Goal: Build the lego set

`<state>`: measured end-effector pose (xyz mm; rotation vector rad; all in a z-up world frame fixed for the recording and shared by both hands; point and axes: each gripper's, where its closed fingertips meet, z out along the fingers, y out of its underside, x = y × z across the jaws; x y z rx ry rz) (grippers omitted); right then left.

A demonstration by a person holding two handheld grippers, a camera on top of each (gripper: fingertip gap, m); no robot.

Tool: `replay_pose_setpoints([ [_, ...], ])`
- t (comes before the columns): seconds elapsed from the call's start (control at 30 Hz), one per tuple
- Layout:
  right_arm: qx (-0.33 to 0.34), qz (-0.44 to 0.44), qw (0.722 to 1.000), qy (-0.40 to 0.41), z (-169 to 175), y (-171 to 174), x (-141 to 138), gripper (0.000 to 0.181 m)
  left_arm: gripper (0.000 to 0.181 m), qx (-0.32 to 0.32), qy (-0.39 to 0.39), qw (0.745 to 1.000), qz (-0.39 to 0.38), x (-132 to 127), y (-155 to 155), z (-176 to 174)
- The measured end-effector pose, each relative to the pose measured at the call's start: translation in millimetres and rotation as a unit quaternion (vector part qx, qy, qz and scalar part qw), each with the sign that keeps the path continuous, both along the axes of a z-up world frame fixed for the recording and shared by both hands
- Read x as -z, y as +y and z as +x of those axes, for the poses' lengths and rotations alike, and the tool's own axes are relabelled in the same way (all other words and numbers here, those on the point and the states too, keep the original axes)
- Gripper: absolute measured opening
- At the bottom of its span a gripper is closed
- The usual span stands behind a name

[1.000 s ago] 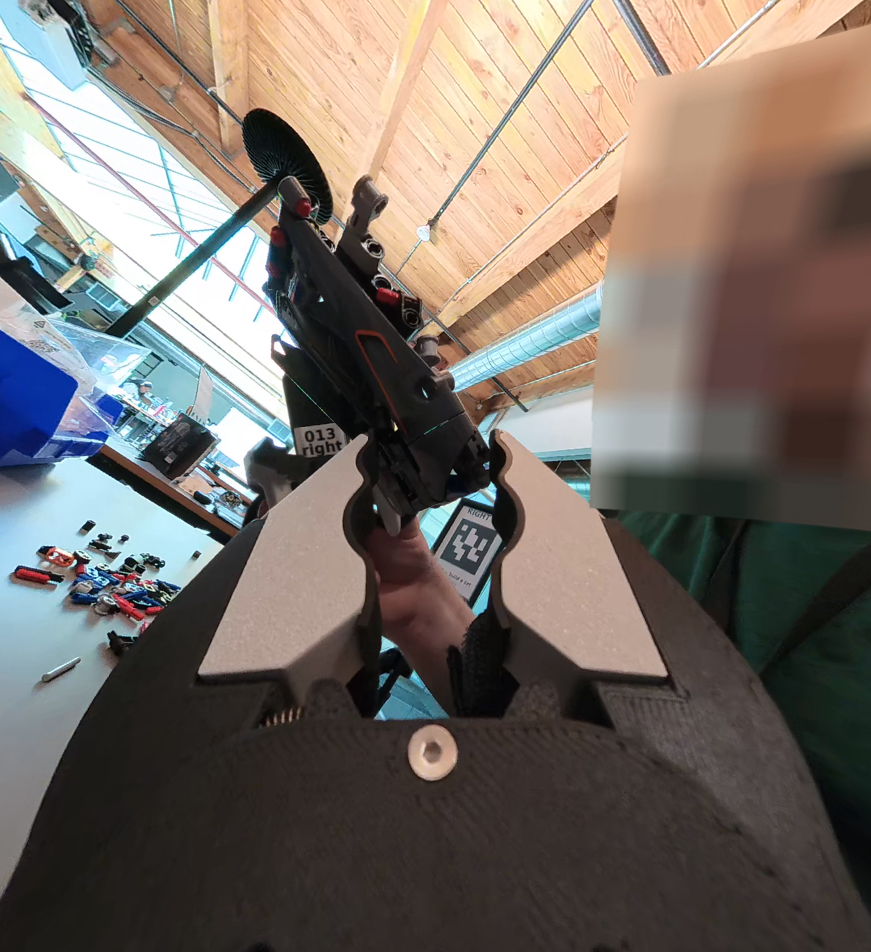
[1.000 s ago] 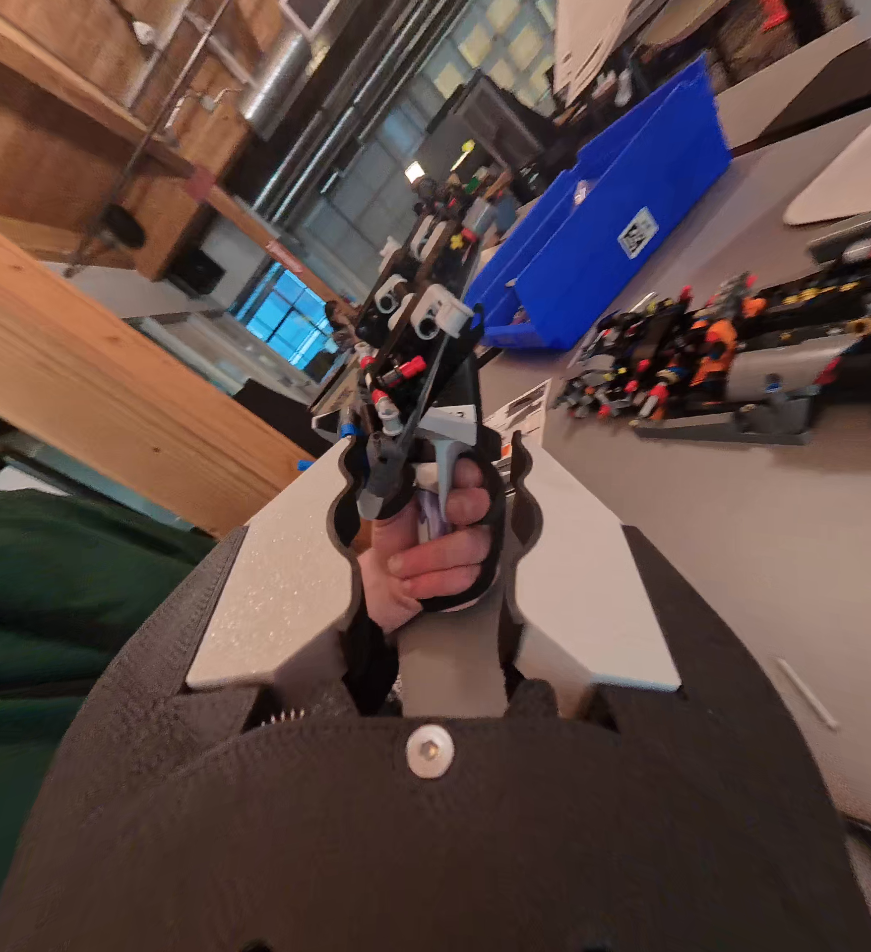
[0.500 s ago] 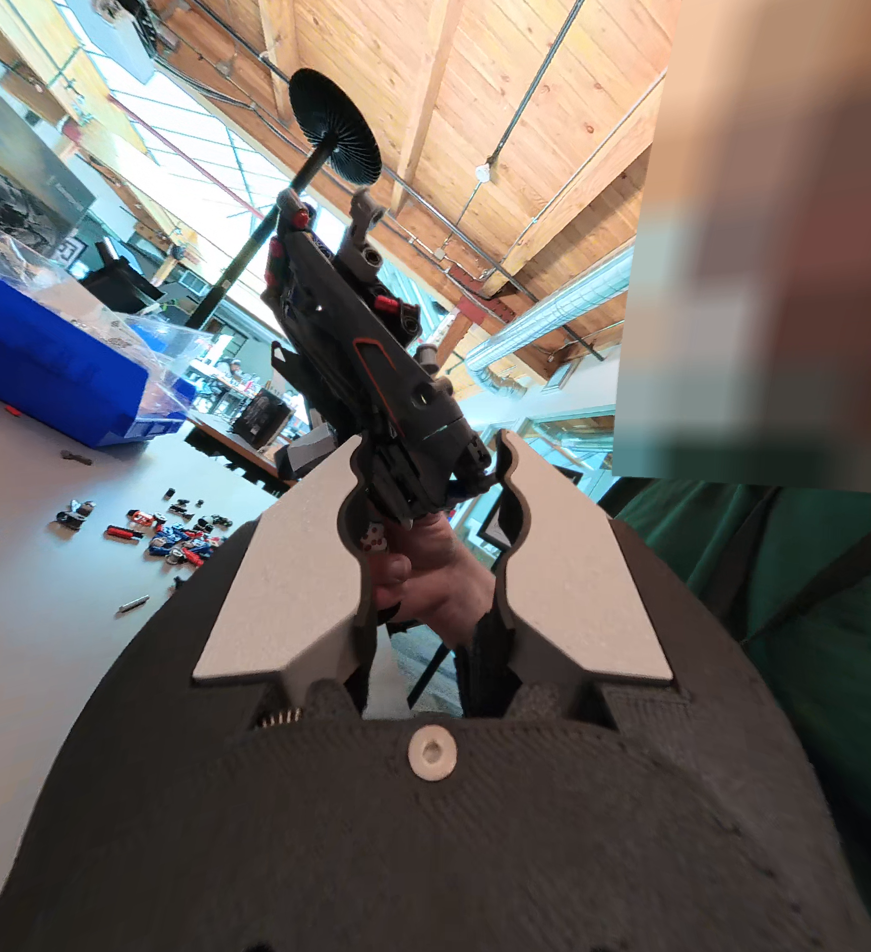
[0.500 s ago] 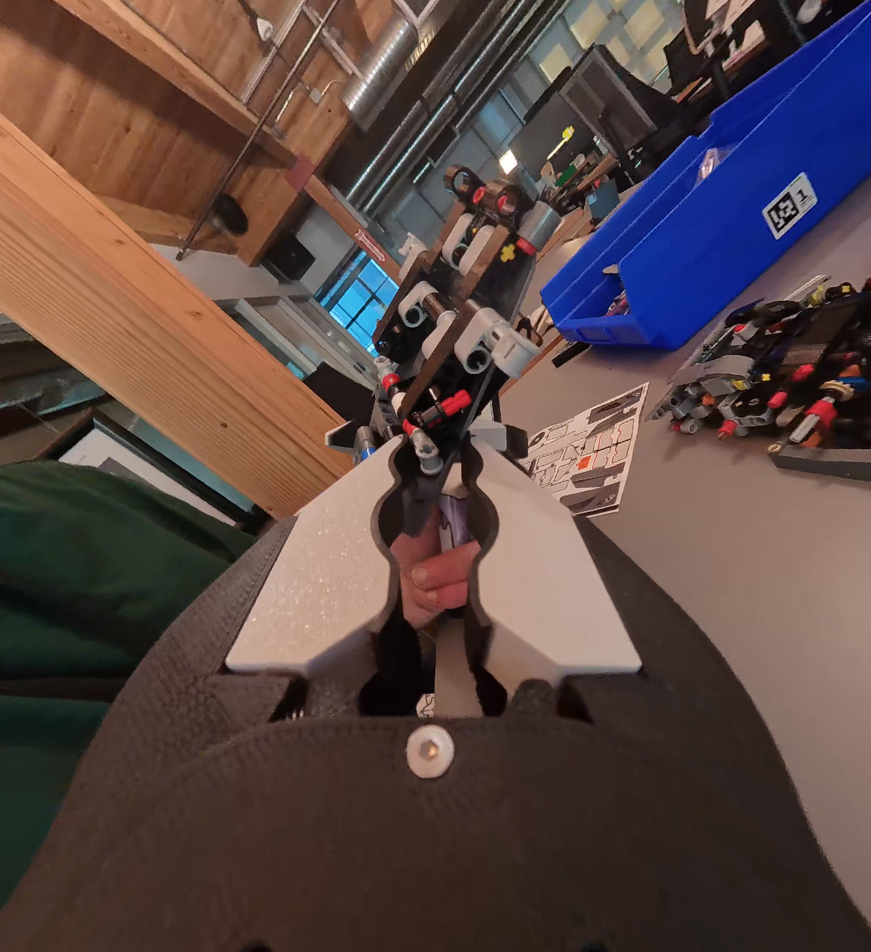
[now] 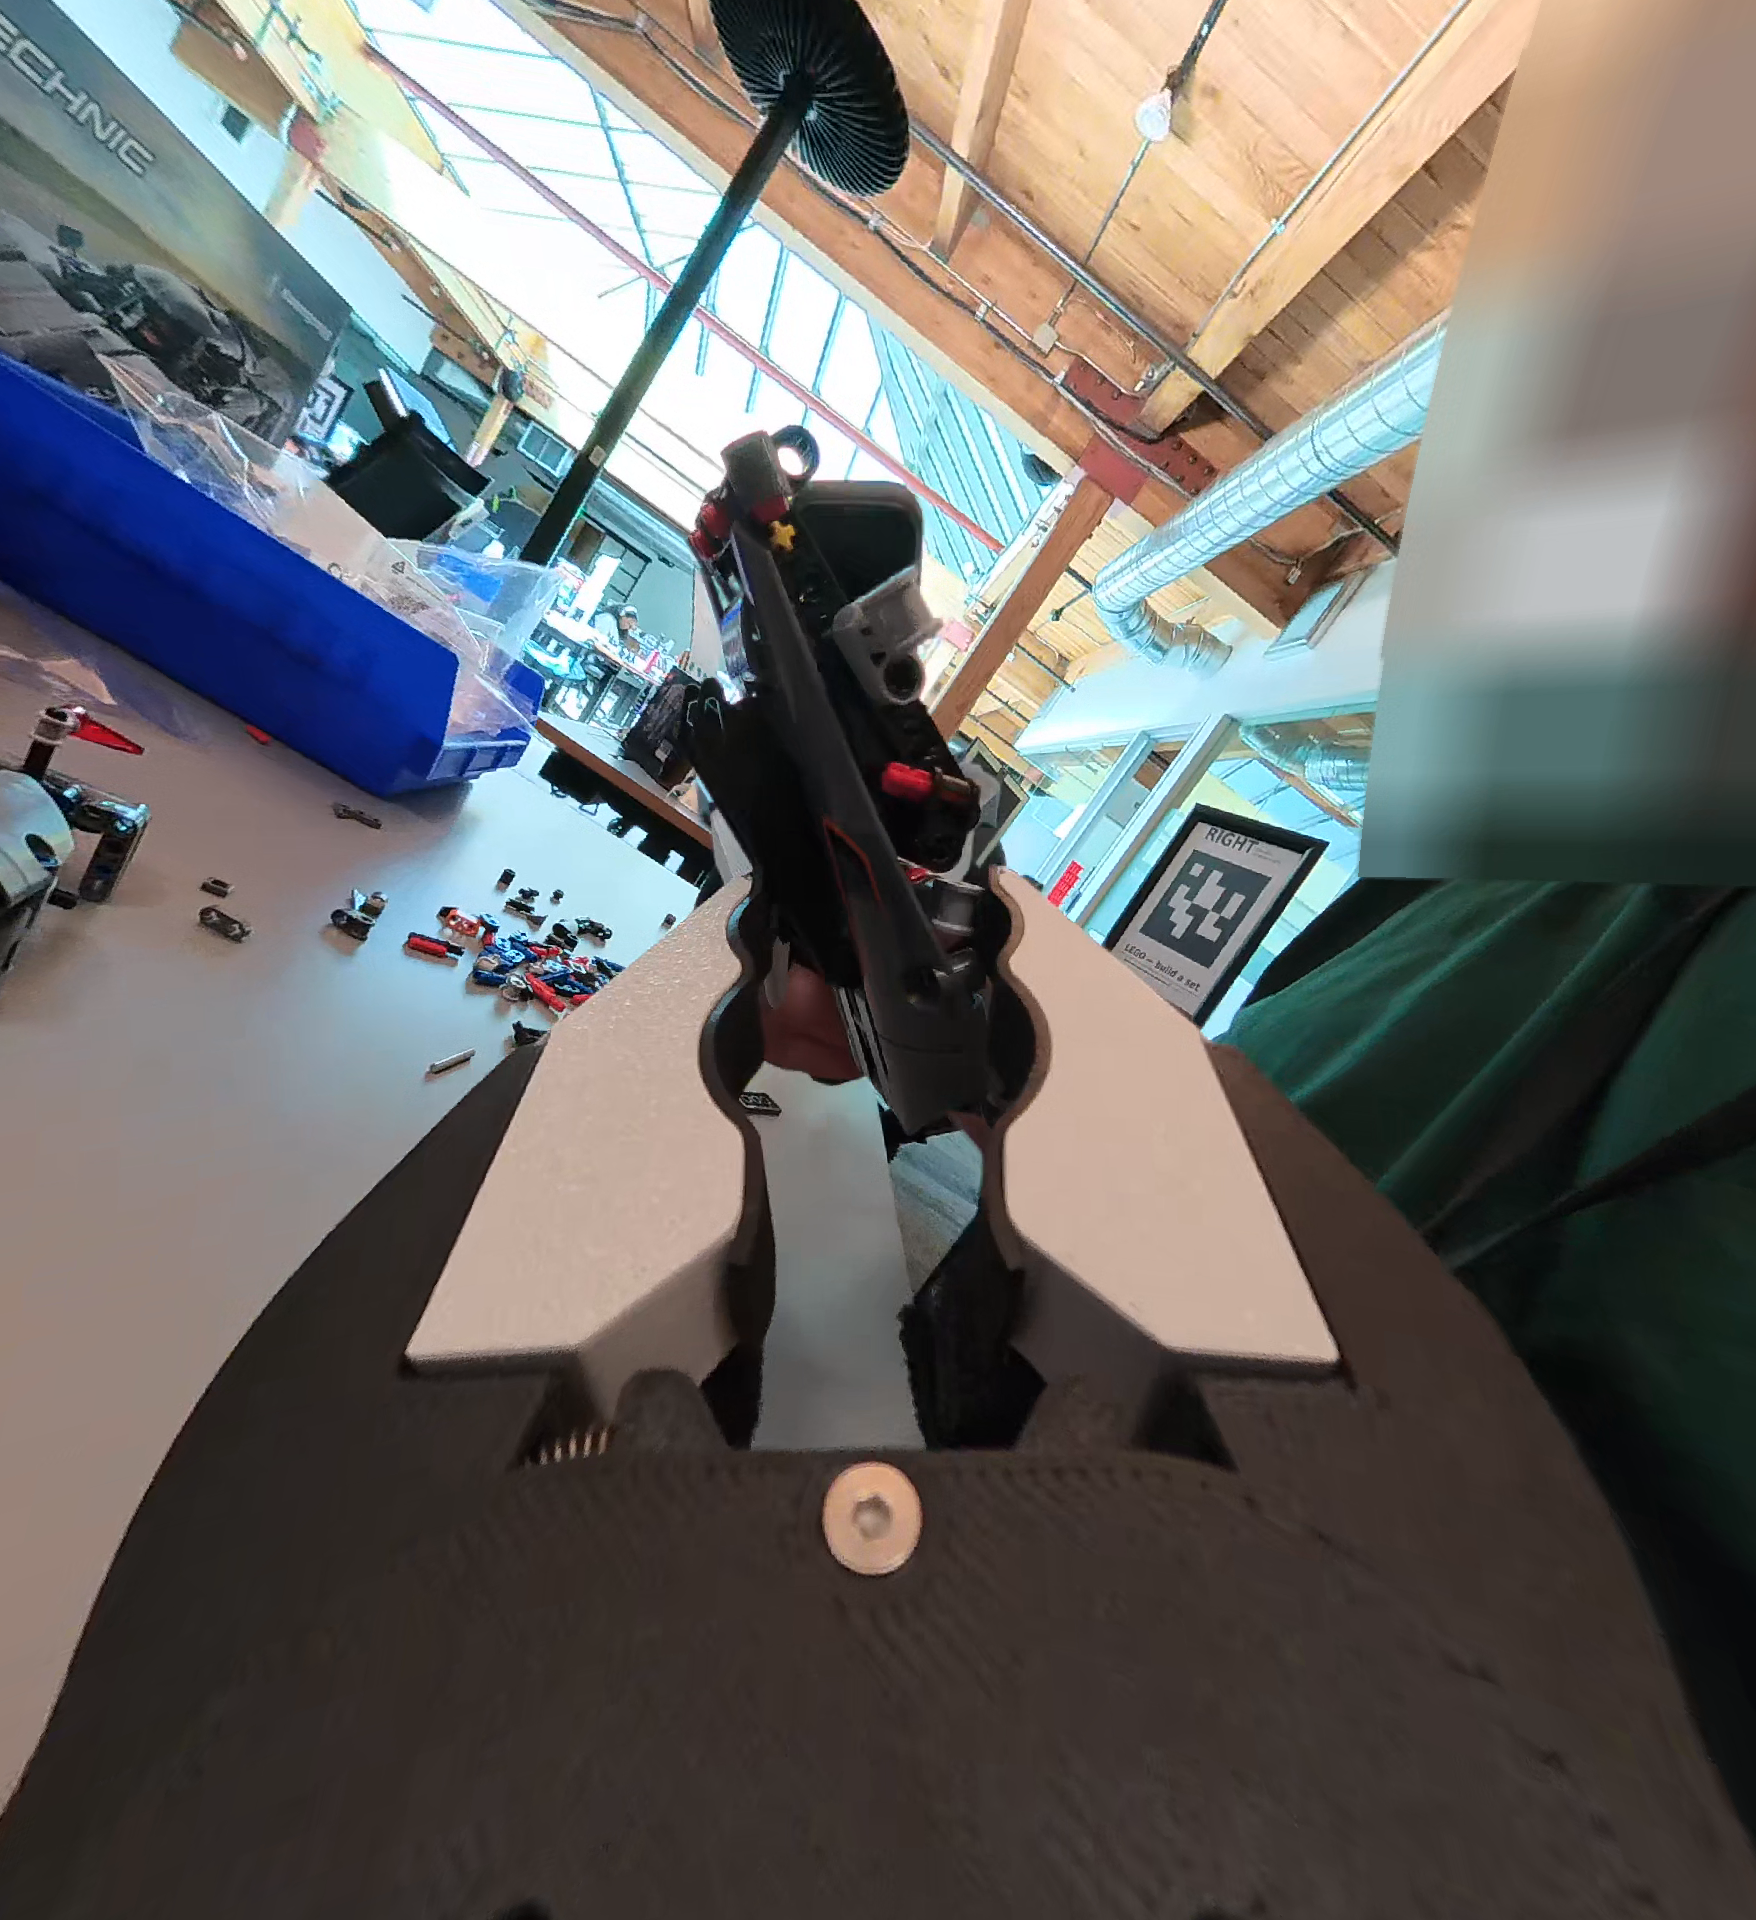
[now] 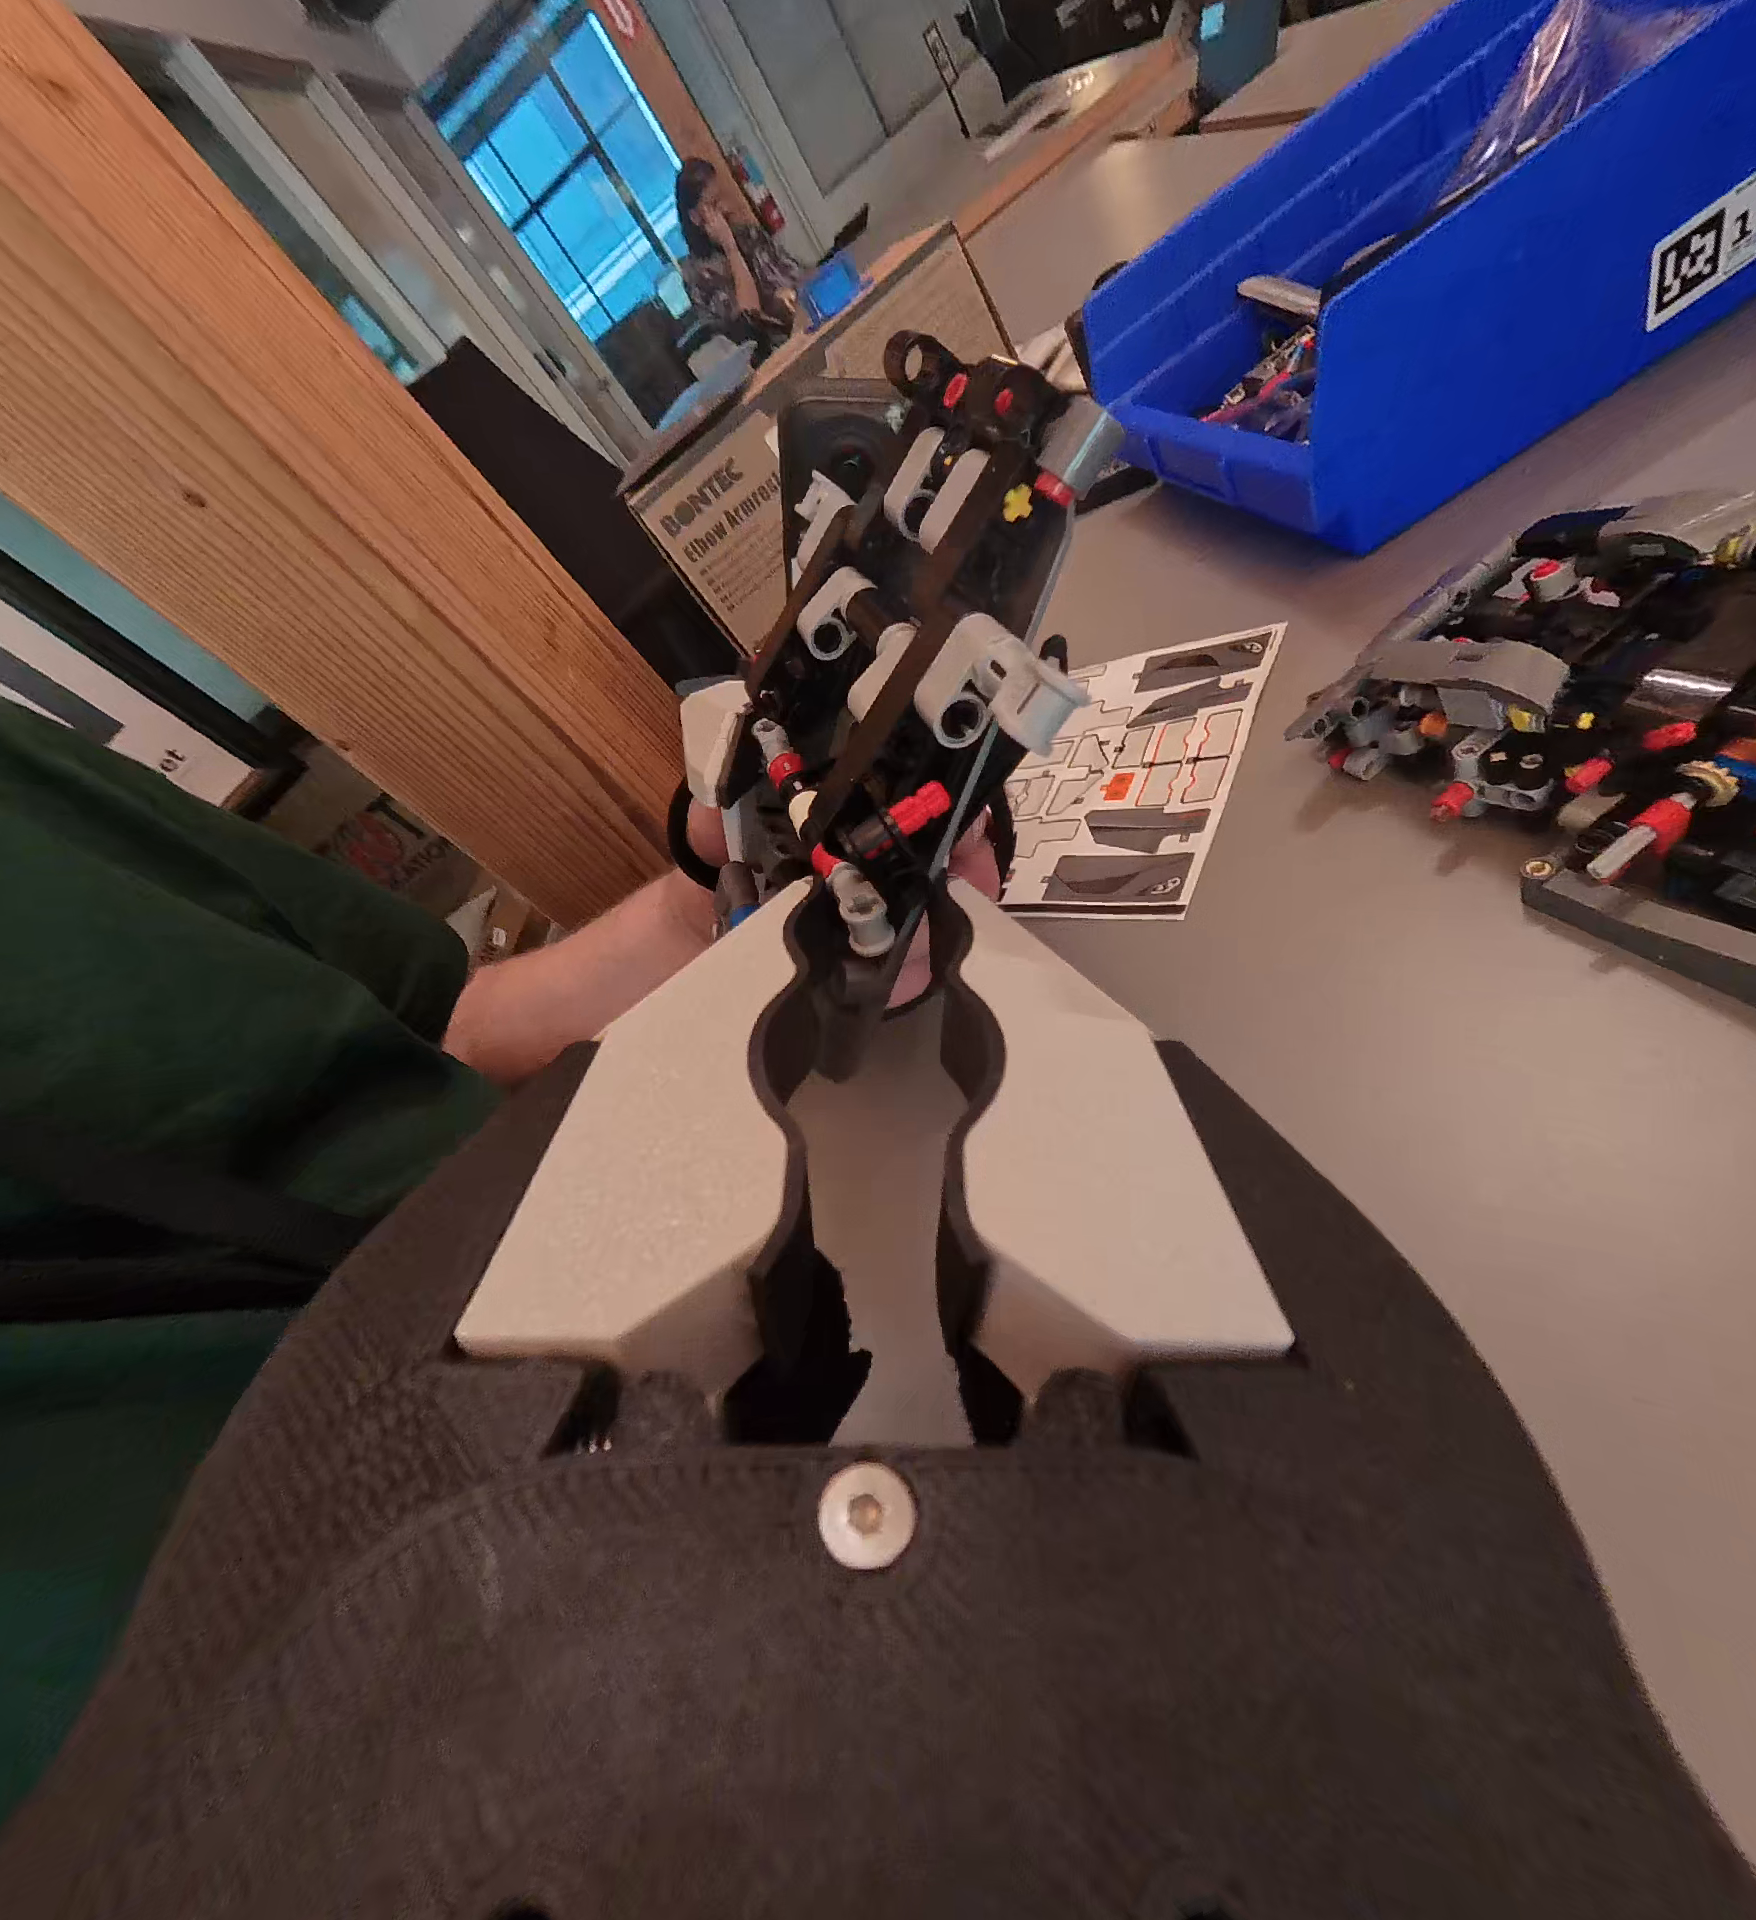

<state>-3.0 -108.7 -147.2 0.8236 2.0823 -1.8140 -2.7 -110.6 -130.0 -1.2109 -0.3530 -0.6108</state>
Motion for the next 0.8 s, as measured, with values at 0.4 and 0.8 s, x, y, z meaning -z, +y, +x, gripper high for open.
replay_pose_setpoints([
  [0.4,0.026,0.01,1.0,0.011,-6.3,-6.6,-11.7,0.031,0.033,-0.024,-0.05,0.995,0.083,-10.5,-14.3,-13.5],
  [0.8,0.048,0.002,0.999,-0.005,-14.0,1.9,-9.1,0.044,0.032,-0.036,-0.047,0.993,0.1,-17.9,-28.7,-22.1],
])
